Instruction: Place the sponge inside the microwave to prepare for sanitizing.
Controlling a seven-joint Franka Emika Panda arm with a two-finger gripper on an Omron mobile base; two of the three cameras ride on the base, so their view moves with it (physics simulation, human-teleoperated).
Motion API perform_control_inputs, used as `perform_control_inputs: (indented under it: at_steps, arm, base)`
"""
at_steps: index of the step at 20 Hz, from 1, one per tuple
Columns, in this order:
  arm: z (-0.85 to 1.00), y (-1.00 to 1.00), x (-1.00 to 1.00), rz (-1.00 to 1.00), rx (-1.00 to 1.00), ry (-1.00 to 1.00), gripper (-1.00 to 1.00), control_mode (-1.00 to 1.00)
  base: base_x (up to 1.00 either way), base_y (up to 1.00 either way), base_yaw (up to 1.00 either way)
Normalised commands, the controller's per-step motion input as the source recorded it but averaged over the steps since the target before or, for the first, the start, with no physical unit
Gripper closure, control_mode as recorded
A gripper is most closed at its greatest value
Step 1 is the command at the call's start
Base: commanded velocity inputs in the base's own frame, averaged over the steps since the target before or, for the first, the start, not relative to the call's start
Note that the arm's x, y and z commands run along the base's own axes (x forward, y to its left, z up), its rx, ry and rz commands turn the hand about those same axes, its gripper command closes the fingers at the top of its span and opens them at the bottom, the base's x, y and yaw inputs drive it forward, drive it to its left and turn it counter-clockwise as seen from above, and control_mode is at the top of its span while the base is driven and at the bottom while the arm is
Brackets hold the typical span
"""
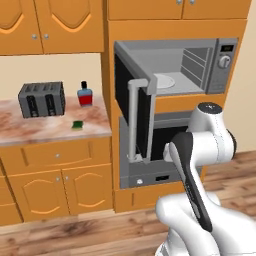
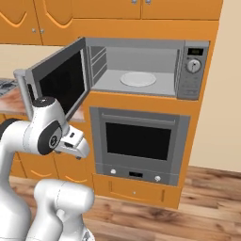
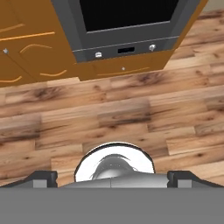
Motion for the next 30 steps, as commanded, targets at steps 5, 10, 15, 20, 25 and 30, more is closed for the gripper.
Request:
perform_control_inputs:
  at_steps: [5, 10, 15, 20, 25, 30]
  arm:
    - [0.0, 0.0, 0.0, 0.0, 0.0, 0.0, -1.0, 1.0]
    - [0.0, 0.0, 0.0, 0.0, 0.0, 0.0, -1.0, 1.0]
    - [0.0, 0.0, 0.0, 0.0, 0.0, 0.0, -1.0, 1.0]
    - [0.0, 0.0, 0.0, 0.0, 0.0, 0.0, -1.0, 1.0]
    - [0.0, 0.0, 0.0, 0.0, 0.0, 0.0, -1.0, 1.0]
    - [0.0, 0.0, 0.0, 0.0, 0.0, 0.0, -1.0, 1.0]
  base:
    - [-0.91, 0.8, 0.02]
    - [-0.72, 0.96, 0.0]
    - [-0.17, 0.9, -0.01]
    - [-0.05, 0.63, -0.04]
    - [-0.35, -0.08, 0.0]
    - [-0.32, 0.41, -0.01]
